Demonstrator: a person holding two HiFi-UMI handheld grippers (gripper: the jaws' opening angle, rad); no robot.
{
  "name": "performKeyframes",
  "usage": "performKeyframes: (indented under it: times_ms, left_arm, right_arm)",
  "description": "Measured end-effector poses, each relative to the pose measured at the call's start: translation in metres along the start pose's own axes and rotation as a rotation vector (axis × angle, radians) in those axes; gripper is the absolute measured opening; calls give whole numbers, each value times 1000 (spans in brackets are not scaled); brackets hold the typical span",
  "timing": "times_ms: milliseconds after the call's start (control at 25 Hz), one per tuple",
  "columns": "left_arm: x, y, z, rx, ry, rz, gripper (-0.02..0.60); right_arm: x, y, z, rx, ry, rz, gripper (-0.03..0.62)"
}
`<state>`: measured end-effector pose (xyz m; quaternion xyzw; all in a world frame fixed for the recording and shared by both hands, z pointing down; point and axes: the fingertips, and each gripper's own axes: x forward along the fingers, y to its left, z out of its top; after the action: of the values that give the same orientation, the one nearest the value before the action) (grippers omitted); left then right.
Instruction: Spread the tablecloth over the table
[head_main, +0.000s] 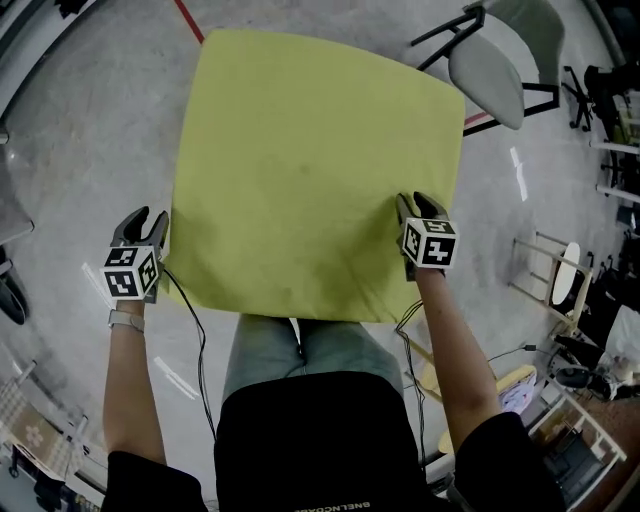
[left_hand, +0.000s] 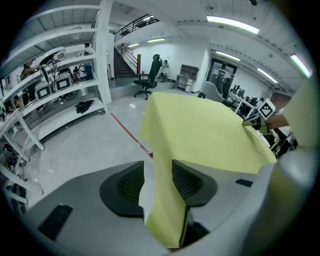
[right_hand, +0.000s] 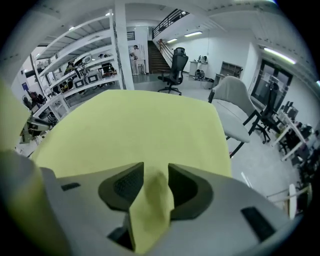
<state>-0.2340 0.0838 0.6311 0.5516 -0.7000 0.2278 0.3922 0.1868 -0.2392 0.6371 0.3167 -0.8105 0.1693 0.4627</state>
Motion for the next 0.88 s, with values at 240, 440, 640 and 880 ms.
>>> performKeyframes:
  times_ms: [240,440,640,880]
  left_arm:
    - [-29,21,-72,-151,42,59,169]
    - [-46,29,-144,-330,105,87,169]
    - [-49,14,-203,-446,163,90,169]
    - [-36,7,-230,-450,196,82,169]
  right_arm:
    - [7,57,28,-64,-64,94,146]
    - [9,138,54,-189,-94,226,147]
    - [13,188,59,-287,-82,320,146]
    - [9,210,50,-314,-53,350,146]
